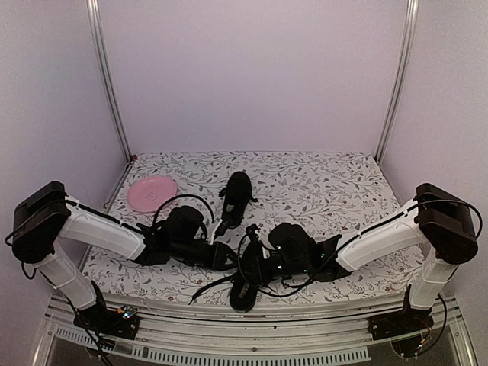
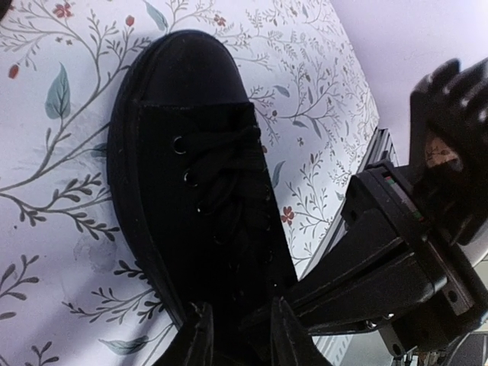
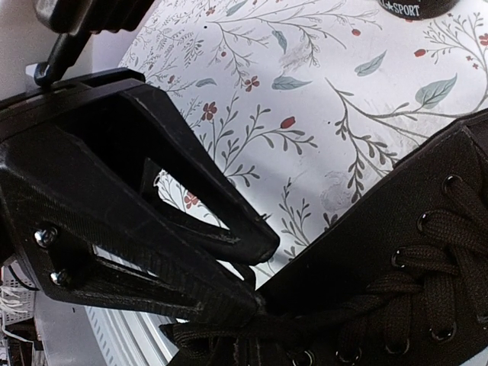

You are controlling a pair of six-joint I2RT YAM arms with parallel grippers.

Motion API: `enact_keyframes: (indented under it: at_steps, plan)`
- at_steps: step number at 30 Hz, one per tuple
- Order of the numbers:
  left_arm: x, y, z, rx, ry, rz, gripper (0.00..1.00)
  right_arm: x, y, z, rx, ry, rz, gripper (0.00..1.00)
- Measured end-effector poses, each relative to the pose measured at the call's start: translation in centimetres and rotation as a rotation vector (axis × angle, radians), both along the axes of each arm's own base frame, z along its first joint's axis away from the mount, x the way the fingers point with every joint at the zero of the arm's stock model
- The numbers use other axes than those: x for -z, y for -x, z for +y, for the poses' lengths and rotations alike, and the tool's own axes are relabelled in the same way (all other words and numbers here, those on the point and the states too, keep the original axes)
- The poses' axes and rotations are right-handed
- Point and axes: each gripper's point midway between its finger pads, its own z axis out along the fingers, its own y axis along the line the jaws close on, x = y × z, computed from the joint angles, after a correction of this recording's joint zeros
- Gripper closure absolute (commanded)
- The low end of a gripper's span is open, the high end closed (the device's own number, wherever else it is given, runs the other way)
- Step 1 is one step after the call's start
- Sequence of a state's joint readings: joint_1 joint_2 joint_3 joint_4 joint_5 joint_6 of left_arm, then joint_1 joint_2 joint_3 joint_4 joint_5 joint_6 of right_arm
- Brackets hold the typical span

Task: Tie the shoes
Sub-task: Tie the loops with the shoelace on the shoe.

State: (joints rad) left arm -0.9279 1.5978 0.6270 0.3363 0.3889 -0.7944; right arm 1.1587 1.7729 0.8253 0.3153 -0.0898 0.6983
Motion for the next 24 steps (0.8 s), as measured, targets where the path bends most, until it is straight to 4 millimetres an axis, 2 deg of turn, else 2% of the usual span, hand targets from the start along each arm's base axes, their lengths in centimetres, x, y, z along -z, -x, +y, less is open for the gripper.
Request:
enact_keyframes:
  at_steps: [11,18,24]
  plan:
    - [-0.4,0.2,-0.3,0.004,0.030,0.016,0.79,0.0,0.0,0.0,0.000,0.000,0.000,0.98]
    - [0.5,0.3,0.9,-0.045,0.008,0.031,0.73,0.0,0.0,0.0,0.000,-0.003,-0.001,0.98]
    - [0.2,-0.1,1.4,-0.086,0.008,0.025,0.70,0.0,0.0,0.0,0.000,-0.003,-0.002,0.98]
